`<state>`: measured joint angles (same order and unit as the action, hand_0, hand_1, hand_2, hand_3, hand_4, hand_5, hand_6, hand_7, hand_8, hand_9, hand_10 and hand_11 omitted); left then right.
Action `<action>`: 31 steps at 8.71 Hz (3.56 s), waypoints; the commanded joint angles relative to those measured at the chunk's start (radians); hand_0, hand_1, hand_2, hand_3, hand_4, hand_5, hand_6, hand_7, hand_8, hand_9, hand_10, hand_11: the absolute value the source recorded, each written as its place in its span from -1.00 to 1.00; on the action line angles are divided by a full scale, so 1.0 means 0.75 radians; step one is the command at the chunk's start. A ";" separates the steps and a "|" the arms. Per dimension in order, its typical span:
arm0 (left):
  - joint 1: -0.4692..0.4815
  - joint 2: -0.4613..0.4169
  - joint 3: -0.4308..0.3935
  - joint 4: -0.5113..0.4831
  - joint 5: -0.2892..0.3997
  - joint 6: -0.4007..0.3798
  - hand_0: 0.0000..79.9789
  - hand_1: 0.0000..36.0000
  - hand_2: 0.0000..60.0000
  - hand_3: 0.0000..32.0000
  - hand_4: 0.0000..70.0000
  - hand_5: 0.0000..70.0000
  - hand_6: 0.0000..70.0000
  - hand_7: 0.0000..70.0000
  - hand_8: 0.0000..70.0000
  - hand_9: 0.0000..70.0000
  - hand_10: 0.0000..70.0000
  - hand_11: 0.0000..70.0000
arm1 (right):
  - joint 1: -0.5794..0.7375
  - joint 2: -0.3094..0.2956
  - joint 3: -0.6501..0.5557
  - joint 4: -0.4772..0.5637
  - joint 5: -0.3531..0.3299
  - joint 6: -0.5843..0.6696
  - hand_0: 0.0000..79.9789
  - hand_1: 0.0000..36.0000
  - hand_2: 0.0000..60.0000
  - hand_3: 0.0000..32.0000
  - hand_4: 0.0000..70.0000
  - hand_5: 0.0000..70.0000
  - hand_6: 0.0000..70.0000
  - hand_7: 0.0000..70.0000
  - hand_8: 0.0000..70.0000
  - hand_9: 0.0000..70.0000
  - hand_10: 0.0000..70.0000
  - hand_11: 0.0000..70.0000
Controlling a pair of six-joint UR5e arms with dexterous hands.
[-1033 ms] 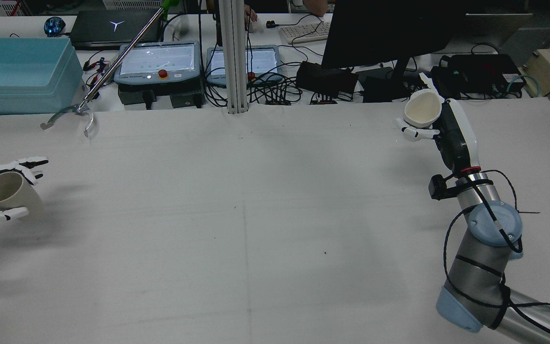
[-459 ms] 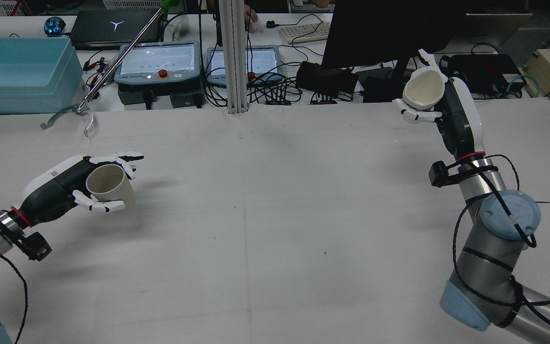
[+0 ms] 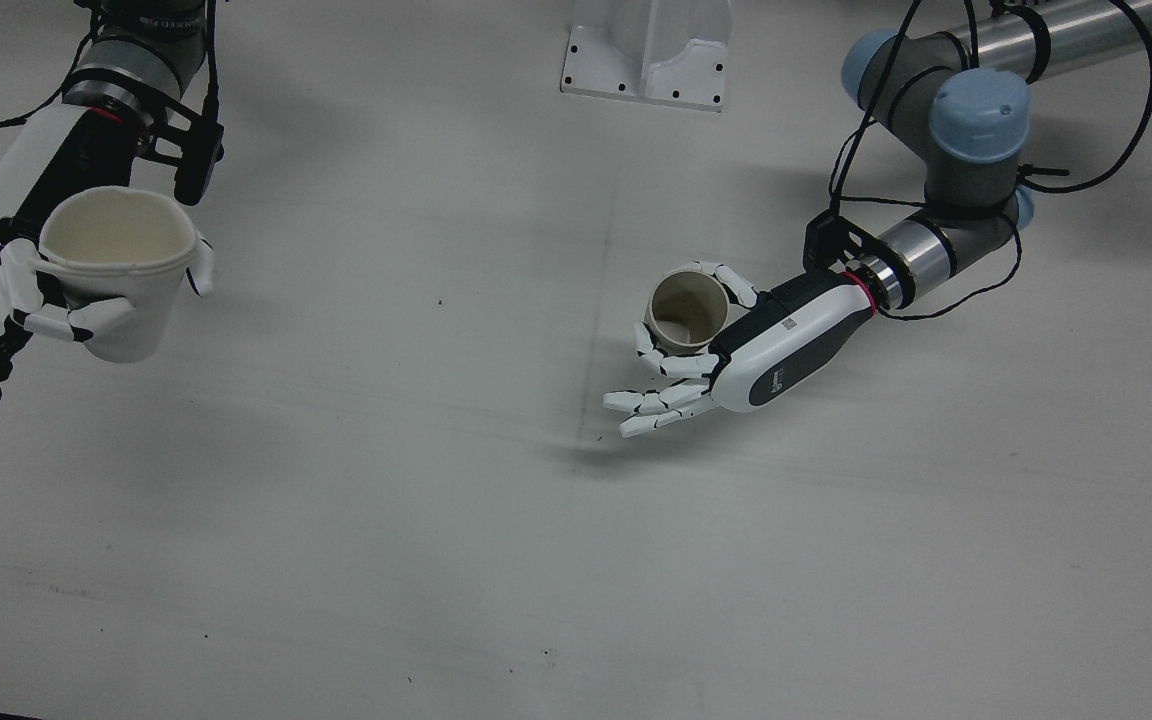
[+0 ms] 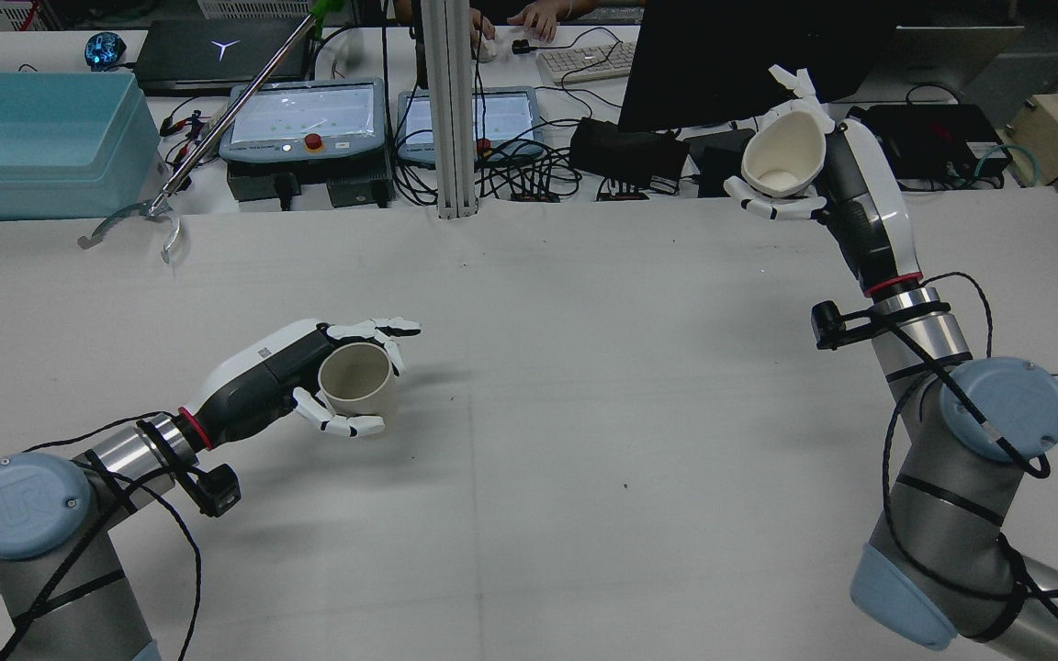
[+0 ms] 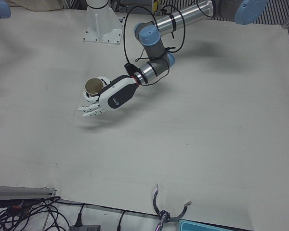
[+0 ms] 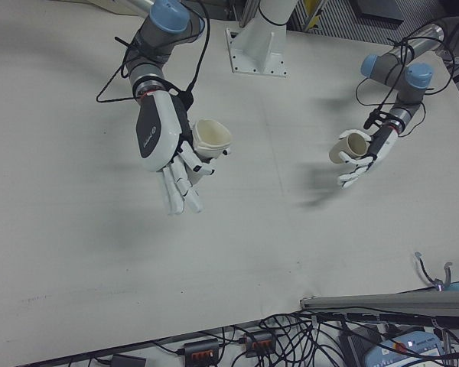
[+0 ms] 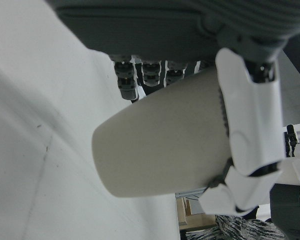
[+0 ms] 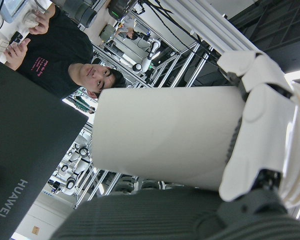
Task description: Pour water
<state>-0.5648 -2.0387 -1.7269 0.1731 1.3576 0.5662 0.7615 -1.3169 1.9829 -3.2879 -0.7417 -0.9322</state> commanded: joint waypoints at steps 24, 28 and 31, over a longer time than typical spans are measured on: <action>-0.373 0.426 0.117 -0.328 -0.002 -0.053 0.35 1.00 1.00 -1.00 0.15 0.82 -0.67 -0.51 -0.83 -0.71 -0.71 -0.51 | 0.054 -0.101 0.668 -0.177 -0.144 -0.835 0.11 -0.42 -0.56 -1.00 -0.62 0.54 -0.87 -0.78 -1.00 -0.97 -1.00 -0.97; -0.627 0.536 0.490 -0.580 -0.014 -0.170 0.35 1.00 1.00 -1.00 0.15 0.80 -0.67 -0.53 -0.83 -0.72 -0.71 -0.51 | 0.054 -0.132 0.680 -0.212 -0.146 -0.804 0.13 -0.39 -0.52 -1.00 -0.61 0.45 -0.87 -0.81 -1.00 -0.99 -0.99 -0.97; -0.632 0.576 0.646 -0.717 -0.078 -0.166 0.35 1.00 1.00 -1.00 0.13 0.79 -0.68 -0.56 -0.84 -0.73 -0.72 -0.52 | 0.054 -0.132 0.682 -0.214 -0.146 -0.798 0.12 -0.40 -0.52 -1.00 -0.63 0.43 -0.87 -0.80 -1.00 -0.99 -1.00 -0.97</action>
<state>-1.0317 -1.6371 -1.3139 -0.2980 1.3356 0.4410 0.8018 -1.4153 2.4918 -3.4452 -0.8514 -1.5344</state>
